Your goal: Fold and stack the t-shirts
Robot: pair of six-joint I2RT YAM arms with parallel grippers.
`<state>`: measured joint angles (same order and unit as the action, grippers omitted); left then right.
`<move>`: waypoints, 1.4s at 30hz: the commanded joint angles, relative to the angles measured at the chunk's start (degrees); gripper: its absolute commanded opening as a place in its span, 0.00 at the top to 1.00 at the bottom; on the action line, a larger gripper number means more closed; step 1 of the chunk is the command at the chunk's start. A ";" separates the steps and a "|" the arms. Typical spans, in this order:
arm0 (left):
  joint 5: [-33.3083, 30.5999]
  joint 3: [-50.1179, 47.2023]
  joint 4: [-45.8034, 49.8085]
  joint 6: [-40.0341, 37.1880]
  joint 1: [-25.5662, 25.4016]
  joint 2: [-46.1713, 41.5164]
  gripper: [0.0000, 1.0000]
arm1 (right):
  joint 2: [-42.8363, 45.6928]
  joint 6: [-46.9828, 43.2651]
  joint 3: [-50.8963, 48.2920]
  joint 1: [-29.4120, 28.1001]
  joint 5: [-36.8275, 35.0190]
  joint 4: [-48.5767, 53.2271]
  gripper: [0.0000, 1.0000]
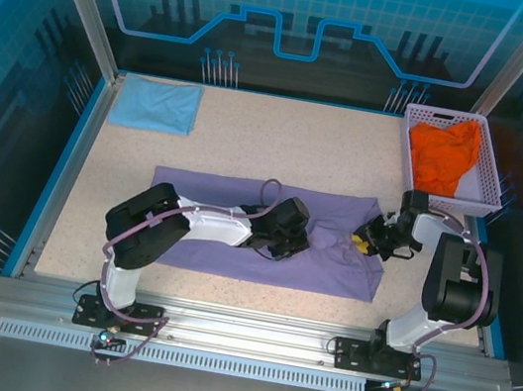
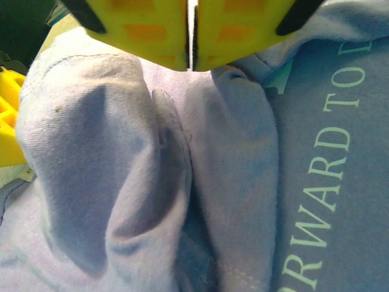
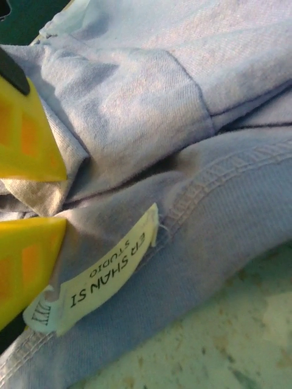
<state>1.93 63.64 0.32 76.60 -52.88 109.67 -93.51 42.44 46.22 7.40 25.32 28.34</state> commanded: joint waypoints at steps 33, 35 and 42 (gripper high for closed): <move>-8.17 1.44 3.85 -5.32 -1.50 -3.10 0.87 | 0.61 -1.54 1.69 -1.77 -1.42 2.27 0.74; -9.49 0.10 4.25 -5.51 -1.61 -4.19 0.98 | 0.61 -1.58 1.73 -1.80 -1.47 2.39 0.74; -6.77 2.26 4.62 -4.54 -1.70 -1.47 1.00 | 0.36 -1.50 1.91 -1.75 -1.68 2.31 0.74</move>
<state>-4.93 64.16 4.10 72.90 -54.08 107.35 -93.51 41.74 46.63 6.37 24.03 29.10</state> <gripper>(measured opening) 0.057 0.257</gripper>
